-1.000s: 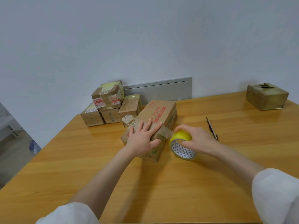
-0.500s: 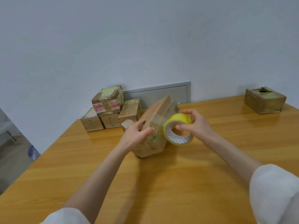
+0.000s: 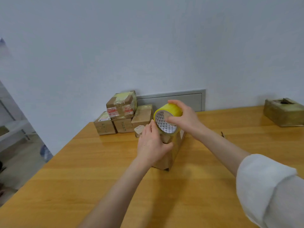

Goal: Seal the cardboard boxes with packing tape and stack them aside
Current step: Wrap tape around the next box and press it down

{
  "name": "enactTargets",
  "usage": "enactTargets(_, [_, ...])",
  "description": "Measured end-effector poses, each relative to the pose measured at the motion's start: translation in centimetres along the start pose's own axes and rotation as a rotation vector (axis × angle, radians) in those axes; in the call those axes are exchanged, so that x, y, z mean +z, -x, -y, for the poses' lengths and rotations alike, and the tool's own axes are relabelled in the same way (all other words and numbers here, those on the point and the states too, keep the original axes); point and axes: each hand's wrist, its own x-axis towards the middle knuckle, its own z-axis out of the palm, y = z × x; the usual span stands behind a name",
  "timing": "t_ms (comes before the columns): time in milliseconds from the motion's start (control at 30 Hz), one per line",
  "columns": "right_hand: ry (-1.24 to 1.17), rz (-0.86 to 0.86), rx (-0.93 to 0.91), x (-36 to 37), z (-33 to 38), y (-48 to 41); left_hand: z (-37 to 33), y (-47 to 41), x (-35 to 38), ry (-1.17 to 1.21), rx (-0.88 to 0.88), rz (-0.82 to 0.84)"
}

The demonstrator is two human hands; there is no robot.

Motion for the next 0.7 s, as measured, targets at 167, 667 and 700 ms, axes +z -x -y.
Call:
enactTargets(167, [0.014,0.045,-0.001,-1.0,-0.5,0.7,0.4,-0.6,0.4,0.043,-0.060,0.095])
enactTargets(667, [0.271,0.200,0.047,-4.9,-0.4,2.6,0.7,-1.0,0.1,0.053,-0.050,0.177])
enactTargets(700, [0.332,0.264,0.051,-5.2,-0.9,3.1,0.9,-1.0,-0.1,0.076,-0.060,0.182])
